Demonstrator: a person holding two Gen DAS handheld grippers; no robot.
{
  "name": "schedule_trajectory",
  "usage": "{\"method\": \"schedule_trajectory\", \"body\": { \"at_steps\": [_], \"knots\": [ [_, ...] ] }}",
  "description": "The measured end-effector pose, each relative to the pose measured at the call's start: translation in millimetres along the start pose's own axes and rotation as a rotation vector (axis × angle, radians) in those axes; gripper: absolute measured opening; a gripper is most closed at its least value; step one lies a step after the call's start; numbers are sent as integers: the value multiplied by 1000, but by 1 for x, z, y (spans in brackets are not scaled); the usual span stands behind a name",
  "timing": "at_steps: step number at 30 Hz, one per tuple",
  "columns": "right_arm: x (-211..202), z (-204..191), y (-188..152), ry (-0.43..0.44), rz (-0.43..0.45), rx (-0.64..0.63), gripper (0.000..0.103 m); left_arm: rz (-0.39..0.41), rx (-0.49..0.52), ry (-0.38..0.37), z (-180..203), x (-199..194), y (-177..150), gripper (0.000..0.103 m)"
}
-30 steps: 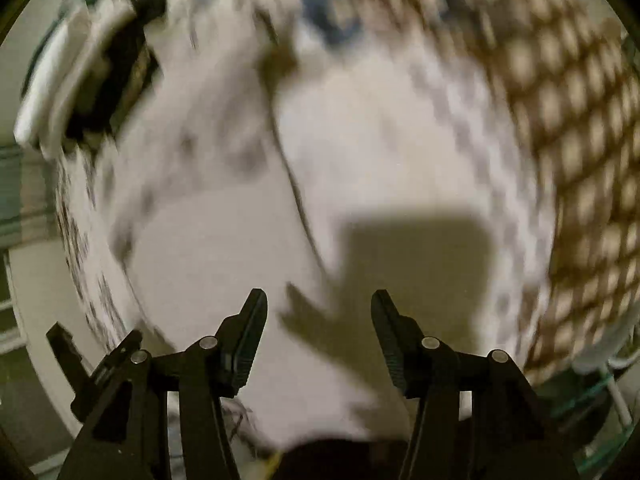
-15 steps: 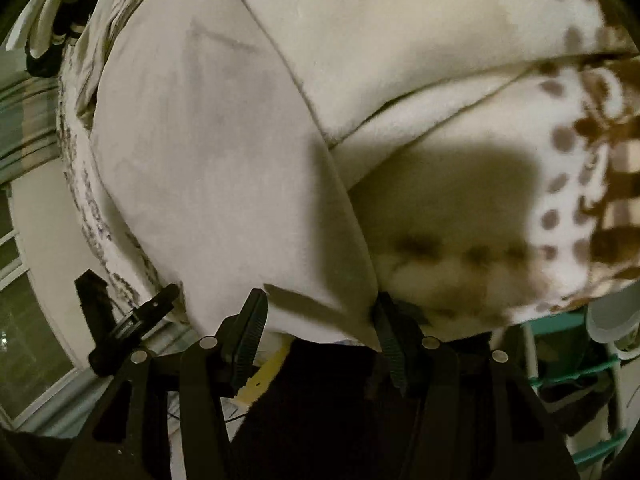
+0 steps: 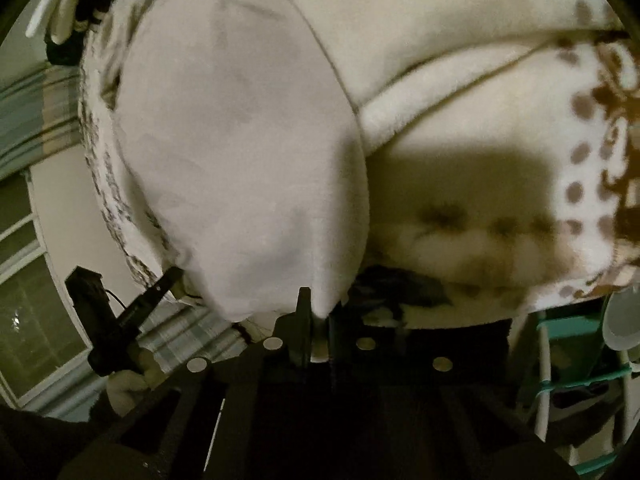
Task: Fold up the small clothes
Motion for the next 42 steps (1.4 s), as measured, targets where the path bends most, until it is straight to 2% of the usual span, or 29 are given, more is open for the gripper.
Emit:
{"method": "schedule_trajectory", "body": {
  "at_steps": [6,11,17,20,22,23,24,25,26,27,28,29,32,33,35,37,40,42],
  "knots": [
    [-48,-12,11,58,81,17,7,71,-68,-51,-6,-40,24,2],
    [-95,-25,34,130,159,30,6,155,-136,-128,-2,-67,69,2],
    [-128,-56,91,201,236,27,6,284,-216,-224,33,-68,167,2],
    [-134,-68,136,183,297,19,7,302,-220,-231,48,-41,220,4],
    [-125,-64,164,125,316,56,8,249,-233,-232,47,-11,242,5],
    [-124,-62,172,80,322,46,10,221,-224,-200,47,0,247,5],
    [-123,-63,177,25,325,17,17,194,-216,-171,46,7,248,5],
    [-122,-67,178,-9,331,-10,31,181,-203,-162,44,10,247,5],
    [-126,-71,176,-46,347,-56,38,188,-178,-161,44,8,243,8],
    [-130,-77,171,-80,364,-119,49,197,-137,-140,44,4,238,12],
    [-130,-82,167,-102,369,-159,55,199,-103,-126,44,2,233,22],
    [-131,-87,161,-141,371,-226,56,201,-60,-114,46,0,227,29],
    [-124,-108,150,-297,394,-437,56,184,89,-49,55,3,212,34],
    [-117,-115,147,-412,399,-557,56,172,135,-23,57,6,207,34],
    [-103,-122,140,-585,404,-753,56,142,233,36,65,16,198,34],
    [-90,-122,131,-720,402,-914,56,123,312,73,72,24,192,34],
    [-73,-124,127,-826,403,-1065,56,105,390,121,79,38,189,34],
    [-64,-124,129,-858,400,-1099,56,86,393,135,83,50,195,34]
  ]
}}
Point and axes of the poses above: each gripper's, at about its wrist camera, not at the fingertips, and x roughly the way its jaws point, z to its right, y to its top, the point moved 4 cm from there along x, roughly the way its jaws point, and after that the axes turned 8 degrees about z, right-handed, at the moved point
